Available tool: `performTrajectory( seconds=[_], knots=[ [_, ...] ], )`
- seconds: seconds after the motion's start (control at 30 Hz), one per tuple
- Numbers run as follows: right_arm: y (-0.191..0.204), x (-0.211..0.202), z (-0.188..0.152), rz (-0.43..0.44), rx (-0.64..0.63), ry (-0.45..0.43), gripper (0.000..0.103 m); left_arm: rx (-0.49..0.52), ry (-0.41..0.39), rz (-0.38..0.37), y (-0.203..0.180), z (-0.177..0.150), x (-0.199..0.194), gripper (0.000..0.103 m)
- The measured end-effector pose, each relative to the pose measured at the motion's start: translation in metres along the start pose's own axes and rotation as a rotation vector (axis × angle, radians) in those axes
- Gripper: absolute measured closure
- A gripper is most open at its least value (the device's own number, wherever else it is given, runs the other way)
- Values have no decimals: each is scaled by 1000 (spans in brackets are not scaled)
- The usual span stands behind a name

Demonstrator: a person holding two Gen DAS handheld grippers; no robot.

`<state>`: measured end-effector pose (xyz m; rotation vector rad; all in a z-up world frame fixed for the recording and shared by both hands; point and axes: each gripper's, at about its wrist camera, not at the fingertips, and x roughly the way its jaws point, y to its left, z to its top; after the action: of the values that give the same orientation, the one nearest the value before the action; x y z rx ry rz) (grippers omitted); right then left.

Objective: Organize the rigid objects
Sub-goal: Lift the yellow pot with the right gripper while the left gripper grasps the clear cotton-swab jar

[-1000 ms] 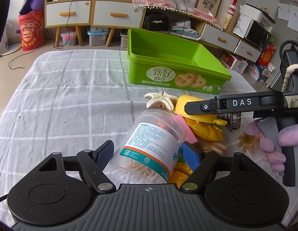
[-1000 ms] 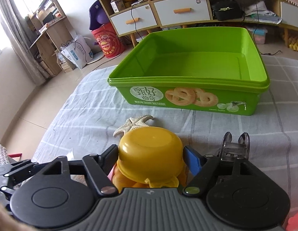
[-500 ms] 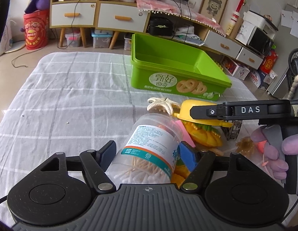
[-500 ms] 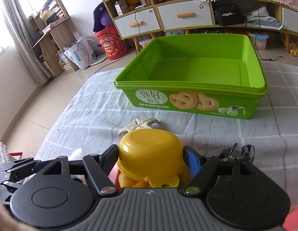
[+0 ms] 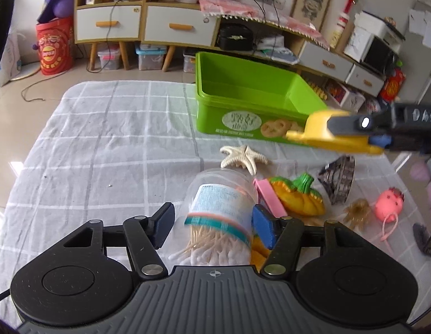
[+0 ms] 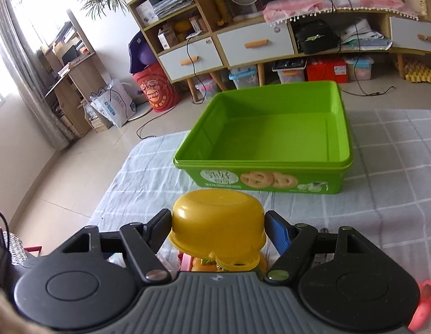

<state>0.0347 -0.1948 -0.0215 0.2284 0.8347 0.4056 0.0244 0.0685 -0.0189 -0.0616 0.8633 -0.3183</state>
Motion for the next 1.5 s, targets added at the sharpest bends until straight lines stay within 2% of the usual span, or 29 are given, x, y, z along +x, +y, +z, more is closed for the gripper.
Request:
performTrajectory(
  seconds=[0.1, 0.3, 0.43, 0.73, 0.97, 1.2, 1.23, 1.27, 1.3, 1.33, 1.4, 1.43, 1.47, 1.5],
  knots=[
    [0, -5, 0, -12, -14, -2, 43, 26, 15, -5, -1, -4, 3, 37],
    [-4, -9, 2, -31, -6, -3, 43, 1, 44, -41, 5, -7, 11, 28],
    [-7, -14, 4, -36, -8, -10, 43, 3, 59, -79, 6, -10, 14, 28],
    [-13, -21, 10, -45, -17, -31, 43, 18, 19, -81, 8, -12, 6, 30],
    [-24, -16, 18, -62, -8, -45, 43, -16, -53, -98, 11, 10, -8, 32],
    [-40, -4, 34, -86, 22, -70, 43, -63, -110, -136, 5, 49, 2, 40],
    [-43, -2, 36, -89, 26, -71, 43, -65, -110, -139, 4, 54, 6, 43],
    [-46, 0, 37, -93, 32, -71, 43, -60, -104, -138, 2, 57, 10, 52],
    [-48, 1, 39, -96, 37, -72, 43, -45, -87, -141, 0, 60, 13, 71],
    [-50, 2, 39, -96, 42, -72, 43, -31, -69, -139, -1, 61, 15, 65],
    [-54, 2, 37, -94, 48, -69, 43, 2, -47, -127, -1, 58, 18, 58],
    [-55, 3, 35, -92, 49, -65, 43, 10, -44, -113, -1, 54, 18, 46],
    [-56, 4, 33, -91, 52, -60, 43, 10, -43, -104, 1, 49, 17, 39],
    [-57, 4, 31, -90, 55, -58, 43, 0, -47, -89, 4, 45, 14, 26]
  ],
)
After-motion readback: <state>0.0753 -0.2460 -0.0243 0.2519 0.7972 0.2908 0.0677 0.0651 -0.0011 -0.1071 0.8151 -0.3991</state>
